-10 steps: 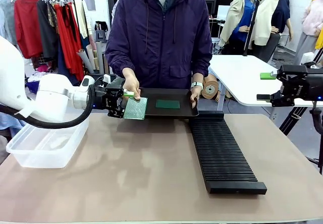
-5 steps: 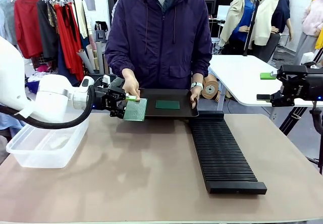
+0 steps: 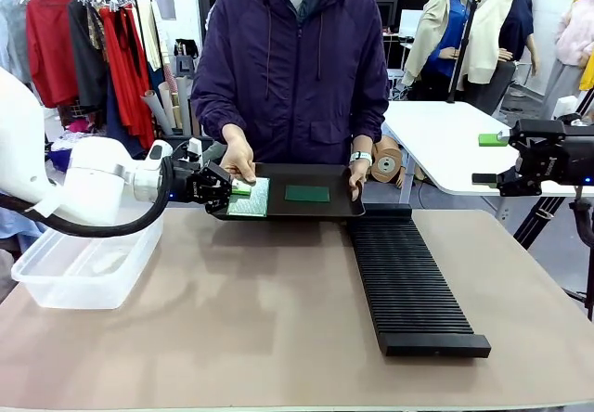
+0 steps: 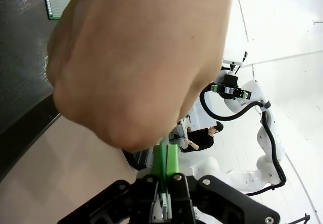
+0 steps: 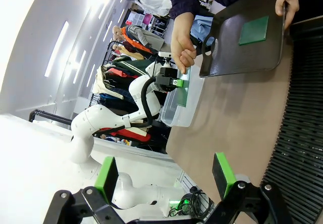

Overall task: Sort PCBs into racks and boxes based on the side picked up.
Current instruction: Pick up the Blank PCB handed by the Human, then if the short side of the Blank PCB is picked up, insert it into the PCB Rack ; if the long side is picked up, place it in the Organizing box.

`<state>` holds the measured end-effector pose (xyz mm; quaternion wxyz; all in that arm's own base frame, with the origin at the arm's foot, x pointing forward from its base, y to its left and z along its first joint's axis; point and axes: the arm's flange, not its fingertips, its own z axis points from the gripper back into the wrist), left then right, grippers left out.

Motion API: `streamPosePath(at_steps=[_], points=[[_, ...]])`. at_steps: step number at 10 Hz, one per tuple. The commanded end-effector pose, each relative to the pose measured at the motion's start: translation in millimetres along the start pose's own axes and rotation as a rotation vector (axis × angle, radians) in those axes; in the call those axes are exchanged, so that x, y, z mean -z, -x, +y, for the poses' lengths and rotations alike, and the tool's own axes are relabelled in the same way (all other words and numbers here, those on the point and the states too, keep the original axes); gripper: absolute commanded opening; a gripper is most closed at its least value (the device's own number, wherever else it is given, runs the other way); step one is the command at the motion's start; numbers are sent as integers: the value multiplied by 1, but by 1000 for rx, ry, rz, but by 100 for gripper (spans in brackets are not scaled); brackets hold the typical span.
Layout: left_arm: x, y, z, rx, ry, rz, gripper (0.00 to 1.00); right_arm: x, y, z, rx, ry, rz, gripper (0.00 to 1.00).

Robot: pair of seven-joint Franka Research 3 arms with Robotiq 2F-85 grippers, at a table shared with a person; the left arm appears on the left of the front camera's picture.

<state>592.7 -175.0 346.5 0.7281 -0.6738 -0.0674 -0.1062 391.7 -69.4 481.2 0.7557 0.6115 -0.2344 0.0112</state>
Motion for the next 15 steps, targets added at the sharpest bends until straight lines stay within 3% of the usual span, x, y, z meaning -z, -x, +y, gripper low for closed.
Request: streamPosePath(at_steps=[1,2,3,4,15], points=[[-3,-1,0,-14,3,17,0,2,-2,2,-2,-17,-11,100],[-3,-1,0,-16,4,40,0,2,-2,2,-2,-17,-11,100],[-1,0,-1,65,31,81,0,2,-2,2,-2,-17,-11,100],[0,1,0,-2,0,5,0,2,-2,2,-2,-17,-11,100],[0,1,0,-2,0,5,0,2,-2,2,-2,-17,-11,100]])
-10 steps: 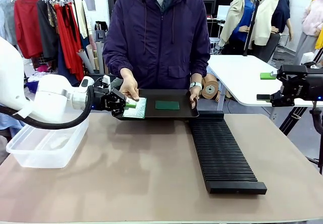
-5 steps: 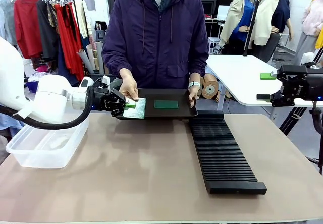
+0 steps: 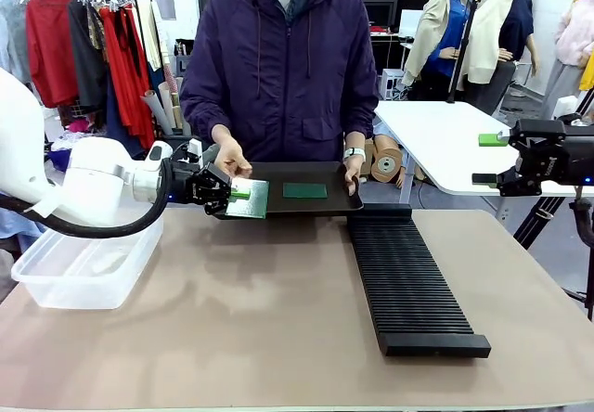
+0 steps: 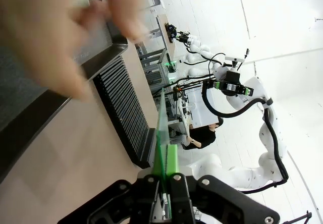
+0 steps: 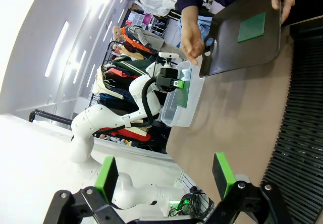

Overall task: Sort PCBs into racks and boxes based on the side picked up.
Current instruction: If the short side of the Blank PCB is picked up, insert it into the PCB Rack ; if the long side is picked up, place it in the Organizing box.

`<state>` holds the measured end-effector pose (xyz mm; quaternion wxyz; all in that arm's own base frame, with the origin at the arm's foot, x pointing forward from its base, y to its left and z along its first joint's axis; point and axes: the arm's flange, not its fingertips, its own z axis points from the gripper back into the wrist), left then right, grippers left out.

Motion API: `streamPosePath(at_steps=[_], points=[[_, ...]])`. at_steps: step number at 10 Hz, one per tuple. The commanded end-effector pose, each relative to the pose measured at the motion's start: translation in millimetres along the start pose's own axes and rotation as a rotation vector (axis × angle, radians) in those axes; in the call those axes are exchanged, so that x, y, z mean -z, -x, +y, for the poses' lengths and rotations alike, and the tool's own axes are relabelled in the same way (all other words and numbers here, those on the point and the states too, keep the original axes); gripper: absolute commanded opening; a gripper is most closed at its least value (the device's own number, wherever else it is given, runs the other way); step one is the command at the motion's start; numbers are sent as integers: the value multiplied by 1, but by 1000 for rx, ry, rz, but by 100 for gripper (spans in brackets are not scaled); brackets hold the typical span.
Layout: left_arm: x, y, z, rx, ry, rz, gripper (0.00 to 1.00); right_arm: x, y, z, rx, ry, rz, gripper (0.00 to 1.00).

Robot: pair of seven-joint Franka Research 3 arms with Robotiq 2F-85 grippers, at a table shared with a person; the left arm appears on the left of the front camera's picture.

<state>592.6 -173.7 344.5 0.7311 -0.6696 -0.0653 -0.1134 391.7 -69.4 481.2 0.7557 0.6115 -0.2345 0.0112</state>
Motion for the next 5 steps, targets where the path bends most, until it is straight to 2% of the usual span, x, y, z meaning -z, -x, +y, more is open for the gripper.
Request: streamPosePath(at_steps=[1,5], points=[[1,0,-2,-10,8,-9,0,2,-2,2,-2,-17,-11,100],[1,0,-2,-10,8,-9,0,2,-2,2,-2,-17,-11,100]])
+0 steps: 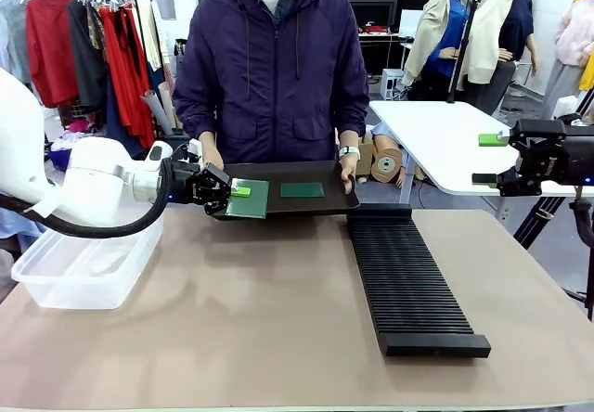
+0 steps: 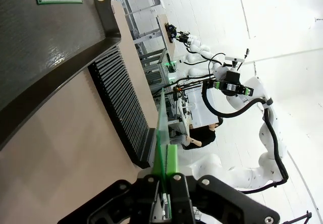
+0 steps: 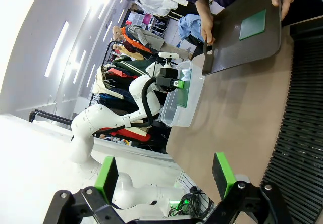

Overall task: Sort PCBs into racks and boxes based on the side picked up.
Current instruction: If the short side of the Blank PCB is picked up, insert it into the PCB Rack ; if the long side is picked up, place it in the Organizing box.

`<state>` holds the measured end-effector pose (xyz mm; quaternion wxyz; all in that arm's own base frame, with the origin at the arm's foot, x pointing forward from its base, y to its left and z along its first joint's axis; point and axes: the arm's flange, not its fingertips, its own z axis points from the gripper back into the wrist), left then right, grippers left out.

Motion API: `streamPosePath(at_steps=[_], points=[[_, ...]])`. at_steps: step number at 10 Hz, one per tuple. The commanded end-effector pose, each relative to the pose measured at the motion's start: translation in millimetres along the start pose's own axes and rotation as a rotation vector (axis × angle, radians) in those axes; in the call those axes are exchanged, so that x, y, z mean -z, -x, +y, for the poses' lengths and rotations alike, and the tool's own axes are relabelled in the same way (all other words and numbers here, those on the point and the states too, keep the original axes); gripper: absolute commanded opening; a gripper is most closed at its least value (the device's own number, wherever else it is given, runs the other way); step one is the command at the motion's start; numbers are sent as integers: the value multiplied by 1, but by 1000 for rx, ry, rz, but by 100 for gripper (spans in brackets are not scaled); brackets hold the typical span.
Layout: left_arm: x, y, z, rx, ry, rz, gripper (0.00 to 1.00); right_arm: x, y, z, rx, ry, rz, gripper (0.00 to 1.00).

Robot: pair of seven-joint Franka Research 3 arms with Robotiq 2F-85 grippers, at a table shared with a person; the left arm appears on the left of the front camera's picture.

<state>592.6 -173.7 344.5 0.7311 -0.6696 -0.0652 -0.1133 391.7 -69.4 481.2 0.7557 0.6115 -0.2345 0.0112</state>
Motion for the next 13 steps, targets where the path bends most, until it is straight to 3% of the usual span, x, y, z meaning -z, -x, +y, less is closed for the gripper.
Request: streamPosePath(at_steps=[1,6,9,13], points=[[1,0,-2,-9,8,-9,0,2,-2,2,-2,-17,-11,100],[0,0,0,0,0,0,0,2,-2,2,-2,-17,-11,100],[-35,2,-30,-27,-68,-14,0,2,-2,2,-2,-17,-11,100],[-119,17,-79,-82,-262,5,0,2,-2,2,-2,-17,-11,100]])
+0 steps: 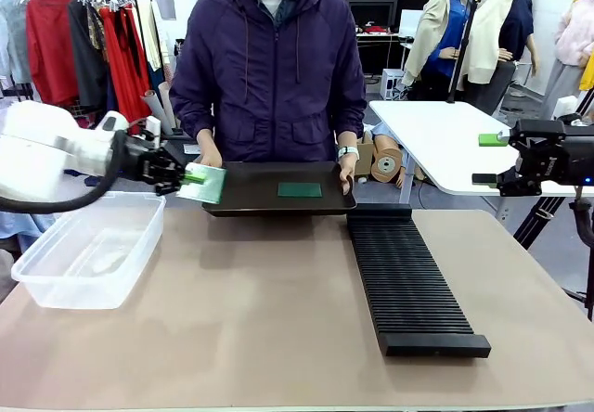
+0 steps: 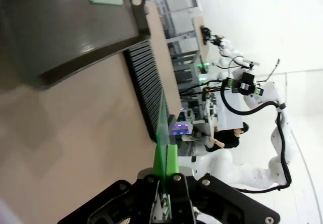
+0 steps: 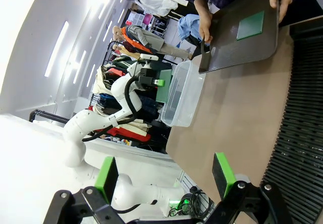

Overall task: Sort PCBs into racks and boxes based on the side picked up.
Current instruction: If the short side of the Blank PCB is picked up, insert it into the PCB Rack ; if the long side is picked up, place it in the Organizing box.

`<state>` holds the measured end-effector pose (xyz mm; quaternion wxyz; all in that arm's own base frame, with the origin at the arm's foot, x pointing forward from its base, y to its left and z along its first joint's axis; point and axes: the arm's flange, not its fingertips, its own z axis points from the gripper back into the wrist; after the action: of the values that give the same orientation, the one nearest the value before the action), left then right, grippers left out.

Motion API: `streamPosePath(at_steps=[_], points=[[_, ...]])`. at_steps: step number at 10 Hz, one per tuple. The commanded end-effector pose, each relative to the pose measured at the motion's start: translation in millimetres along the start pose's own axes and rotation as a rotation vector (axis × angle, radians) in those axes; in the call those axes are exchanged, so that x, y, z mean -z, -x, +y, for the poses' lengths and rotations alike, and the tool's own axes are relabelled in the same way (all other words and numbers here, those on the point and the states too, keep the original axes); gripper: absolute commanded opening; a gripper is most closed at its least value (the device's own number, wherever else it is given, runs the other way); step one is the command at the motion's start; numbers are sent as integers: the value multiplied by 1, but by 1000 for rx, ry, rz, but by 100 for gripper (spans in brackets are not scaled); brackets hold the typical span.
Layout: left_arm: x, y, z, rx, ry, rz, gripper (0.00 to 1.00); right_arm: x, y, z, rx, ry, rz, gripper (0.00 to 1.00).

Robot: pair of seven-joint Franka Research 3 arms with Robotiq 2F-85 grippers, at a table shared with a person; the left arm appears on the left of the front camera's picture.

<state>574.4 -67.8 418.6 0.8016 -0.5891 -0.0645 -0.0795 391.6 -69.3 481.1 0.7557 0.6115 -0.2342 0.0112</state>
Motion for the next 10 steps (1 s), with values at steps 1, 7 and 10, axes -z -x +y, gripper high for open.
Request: streamPosePath(at_steps=[1,7,10], points=[[-31,15,-14,-35,-100,34,0,2,-2,2,-2,-16,-11,100],[-103,32,-38,0,-562,82,0,2,-2,2,-2,-16,-11,100],[-101,25,-33,40,-666,111,0,2,-2,2,-2,-16,-11,100]])
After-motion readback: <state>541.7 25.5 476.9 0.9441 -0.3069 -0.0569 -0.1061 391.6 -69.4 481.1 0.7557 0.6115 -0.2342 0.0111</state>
